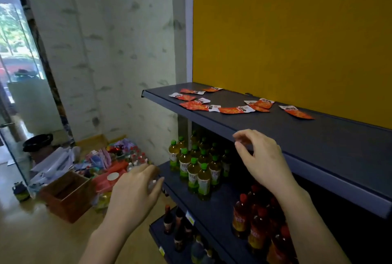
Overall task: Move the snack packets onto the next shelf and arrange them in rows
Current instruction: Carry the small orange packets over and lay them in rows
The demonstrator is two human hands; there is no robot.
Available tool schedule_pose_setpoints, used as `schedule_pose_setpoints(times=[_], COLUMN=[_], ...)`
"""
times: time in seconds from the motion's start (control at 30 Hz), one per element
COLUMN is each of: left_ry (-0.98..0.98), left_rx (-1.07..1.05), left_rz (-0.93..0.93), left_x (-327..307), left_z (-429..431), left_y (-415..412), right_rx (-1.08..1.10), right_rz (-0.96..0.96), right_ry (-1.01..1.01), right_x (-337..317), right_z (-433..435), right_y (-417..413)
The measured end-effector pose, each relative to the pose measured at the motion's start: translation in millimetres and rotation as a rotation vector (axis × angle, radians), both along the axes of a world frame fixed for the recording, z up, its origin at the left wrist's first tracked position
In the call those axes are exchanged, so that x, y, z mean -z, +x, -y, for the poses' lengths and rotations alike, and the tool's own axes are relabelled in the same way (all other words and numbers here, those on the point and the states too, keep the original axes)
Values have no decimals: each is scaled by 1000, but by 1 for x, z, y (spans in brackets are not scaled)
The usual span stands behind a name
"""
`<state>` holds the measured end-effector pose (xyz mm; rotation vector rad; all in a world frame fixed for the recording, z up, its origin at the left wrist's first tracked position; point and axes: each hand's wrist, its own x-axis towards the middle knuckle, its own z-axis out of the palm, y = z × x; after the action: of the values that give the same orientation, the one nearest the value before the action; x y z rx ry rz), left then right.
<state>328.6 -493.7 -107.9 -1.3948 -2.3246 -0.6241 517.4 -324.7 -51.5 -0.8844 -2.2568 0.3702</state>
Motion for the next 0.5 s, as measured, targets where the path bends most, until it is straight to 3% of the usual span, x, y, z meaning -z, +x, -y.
schedule_pose_setpoints(times=[0.3,0.5], left_ry=[95,127], left_rx=[121,274], left_rz=[17,166], left_x=[-39,-54], left_z=[-122,-199], left_y=[-98,-136], right_rx=[285,391], right_rz=[-23,80], right_ry=[-161,-173], right_x=[-25,-33], right_z=[-117,-157], right_y=[-86,-113])
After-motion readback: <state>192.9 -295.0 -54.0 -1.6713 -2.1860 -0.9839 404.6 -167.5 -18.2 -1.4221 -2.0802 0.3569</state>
